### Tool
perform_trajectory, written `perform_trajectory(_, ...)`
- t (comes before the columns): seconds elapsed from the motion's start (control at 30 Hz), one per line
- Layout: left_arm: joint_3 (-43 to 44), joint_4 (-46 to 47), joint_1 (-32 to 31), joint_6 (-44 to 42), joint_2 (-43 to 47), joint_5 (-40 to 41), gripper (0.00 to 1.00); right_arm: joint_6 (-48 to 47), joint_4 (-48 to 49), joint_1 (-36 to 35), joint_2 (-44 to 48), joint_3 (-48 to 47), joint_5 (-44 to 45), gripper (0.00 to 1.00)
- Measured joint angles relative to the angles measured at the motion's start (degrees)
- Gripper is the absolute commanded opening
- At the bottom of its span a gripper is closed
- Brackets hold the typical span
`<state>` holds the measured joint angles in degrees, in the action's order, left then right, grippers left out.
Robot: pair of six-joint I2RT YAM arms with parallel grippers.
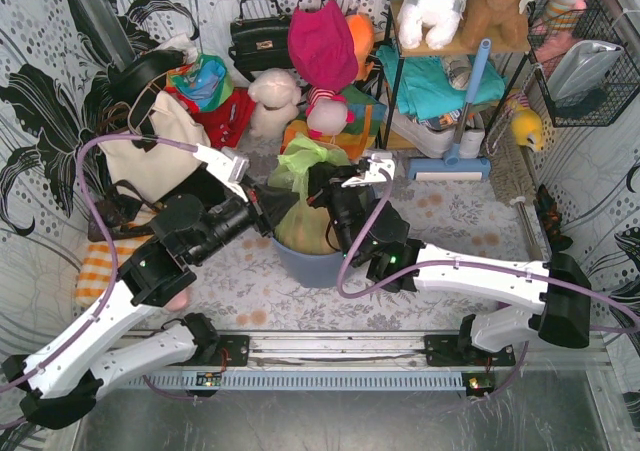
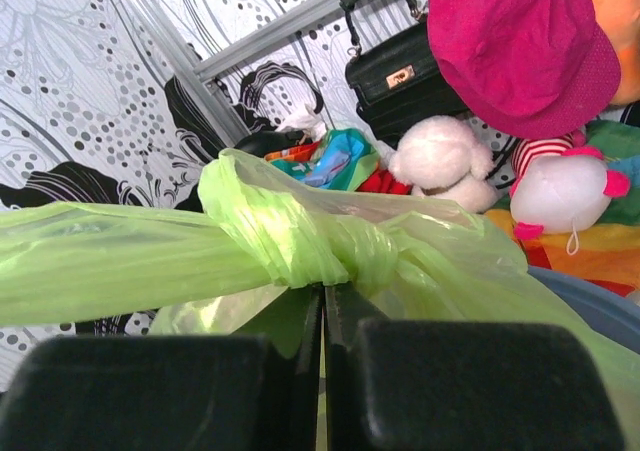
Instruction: Tie the trash bag
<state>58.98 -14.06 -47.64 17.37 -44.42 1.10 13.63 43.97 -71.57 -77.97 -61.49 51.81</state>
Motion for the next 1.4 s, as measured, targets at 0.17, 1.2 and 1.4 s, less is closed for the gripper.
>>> perform_trajectory(0.17, -0.15, -0.24, 0.00, -0.68, -1.95, -6.47, 0.02, -3.15, 5.51, -0.02, -1.14, 0.00, -0.81, 0.00)
perform_trajectory(1.2, 9.49, -1.40, 0.02, -10.69, -5.86, 17.49, 0.66, -20.98, 28.94, 0.26, -8.22, 0.42, -1.51, 0.00)
perform_trajectory(1.4, 10.45, -0.42, 1.29, -14.05, -13.33, 16.48, 0.60, -20.35, 28.50, 0.26, -8.17, 0.76, -1.51, 0.00)
